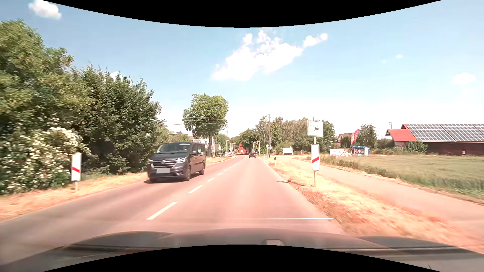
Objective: Follow the waypoints while adhering to traffic rules and regulations
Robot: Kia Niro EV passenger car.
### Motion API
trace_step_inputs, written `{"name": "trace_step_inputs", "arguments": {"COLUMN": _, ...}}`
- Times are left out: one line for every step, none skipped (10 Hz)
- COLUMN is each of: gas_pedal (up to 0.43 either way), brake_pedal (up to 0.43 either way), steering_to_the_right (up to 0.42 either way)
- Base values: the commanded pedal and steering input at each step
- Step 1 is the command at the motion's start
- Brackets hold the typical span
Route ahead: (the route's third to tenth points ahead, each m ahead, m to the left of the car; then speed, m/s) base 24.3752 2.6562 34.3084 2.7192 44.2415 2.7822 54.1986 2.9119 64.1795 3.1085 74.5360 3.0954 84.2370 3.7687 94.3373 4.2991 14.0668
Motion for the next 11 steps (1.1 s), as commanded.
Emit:
{"name": "trace_step_inputs", "arguments": {"gas_pedal": 0.11, "brake_pedal": 0.0, "steering_to_the_right": 0.001}}
{"name": "trace_step_inputs", "arguments": {"gas_pedal": 0.098, "brake_pedal": 0.0, "steering_to_the_right": 0.001}}
{"name": "trace_step_inputs", "arguments": {"gas_pedal": 0.087, "brake_pedal": 0.0, "steering_to_the_right": 0.001}}
{"name": "trace_step_inputs", "arguments": {"gas_pedal": 0.087, "brake_pedal": 0.0, "steering_to_the_right": 0.001}}
{"name": "trace_step_inputs", "arguments": {"gas_pedal": 0.087, "brake_pedal": 0.0, "steering_to_the_right": 0.001}}
{"name": "trace_step_inputs", "arguments": {"gas_pedal": 0.087, "brake_pedal": 0.0, "steering_to_the_right": 0.001}}
{"name": "trace_step_inputs", "arguments": {"gas_pedal": 0.087, "brake_pedal": 0.0, "steering_to_the_right": 0.001}}
{"name": "trace_step_inputs", "arguments": {"gas_pedal": 0.079, "brake_pedal": 0.0, "steering_to_the_right": 0.001}}
{"name": "trace_step_inputs", "arguments": {"gas_pedal": 0.079, "brake_pedal": 0.0, "steering_to_the_right": 0.001}}
{"name": "trace_step_inputs", "arguments": {"gas_pedal": 0.079, "brake_pedal": 0.0, "steering_to_the_right": 0.001}}
{"name": "trace_step_inputs", "arguments": {"gas_pedal": 0.079, "brake_pedal": 0.0, "steering_to_the_right": 0.0}}
